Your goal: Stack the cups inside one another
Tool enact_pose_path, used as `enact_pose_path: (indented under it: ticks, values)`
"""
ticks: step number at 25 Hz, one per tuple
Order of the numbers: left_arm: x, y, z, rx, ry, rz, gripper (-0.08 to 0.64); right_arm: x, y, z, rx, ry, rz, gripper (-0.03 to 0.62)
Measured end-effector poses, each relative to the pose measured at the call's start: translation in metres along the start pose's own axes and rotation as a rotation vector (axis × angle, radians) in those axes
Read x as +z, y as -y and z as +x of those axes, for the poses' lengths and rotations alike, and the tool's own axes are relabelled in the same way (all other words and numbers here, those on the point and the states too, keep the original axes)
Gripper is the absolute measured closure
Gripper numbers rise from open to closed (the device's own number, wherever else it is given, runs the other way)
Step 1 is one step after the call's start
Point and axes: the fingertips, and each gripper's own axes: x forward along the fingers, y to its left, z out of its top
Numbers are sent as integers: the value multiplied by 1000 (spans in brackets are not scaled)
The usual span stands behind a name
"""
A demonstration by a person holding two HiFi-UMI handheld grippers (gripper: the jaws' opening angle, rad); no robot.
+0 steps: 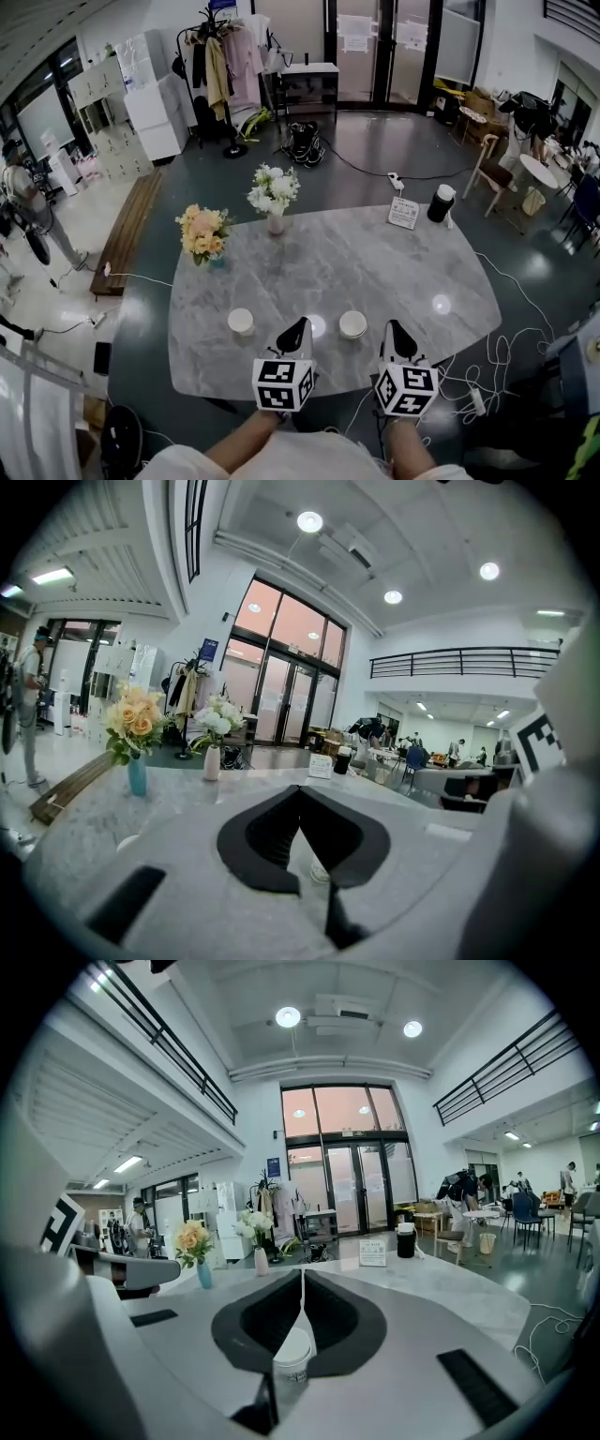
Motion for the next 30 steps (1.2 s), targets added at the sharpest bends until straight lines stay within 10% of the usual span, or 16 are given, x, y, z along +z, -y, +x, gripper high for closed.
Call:
enact_pose_path:
  ticks: [22, 30]
  values:
    - [-6, -21, -28, 76, 15, 10, 565, -17, -20, -4, 39, -28, 25, 577]
    - [-24, -52, -68, 195, 5, -3, 565, -30, -76, 2, 207, -54, 13, 577]
